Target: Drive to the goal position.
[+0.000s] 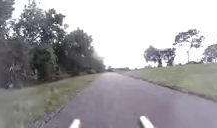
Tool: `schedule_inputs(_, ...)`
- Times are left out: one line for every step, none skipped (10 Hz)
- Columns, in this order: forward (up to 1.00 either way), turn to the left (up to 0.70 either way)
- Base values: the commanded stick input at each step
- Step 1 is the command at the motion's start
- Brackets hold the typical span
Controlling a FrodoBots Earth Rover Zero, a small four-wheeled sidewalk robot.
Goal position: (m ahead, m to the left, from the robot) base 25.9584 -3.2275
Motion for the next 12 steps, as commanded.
schedule_inputs(0.70,0.00)
schedule_inputs(0.70,0.00)
schedule_inputs(0.70,0.00)
schedule_inputs(0.70,0.00)
schedule_inputs(0.70,0.00)
schedule_inputs(0.70,0.00)
schedule_inputs(0.70,0.00)
schedule_inputs(0.70,0.00)
schedule_inputs(0.70,0.00)
schedule_inputs(0.70,0.00)
schedule_inputs(0.70,0.00)
schedule_inputs(0.70,0.00)
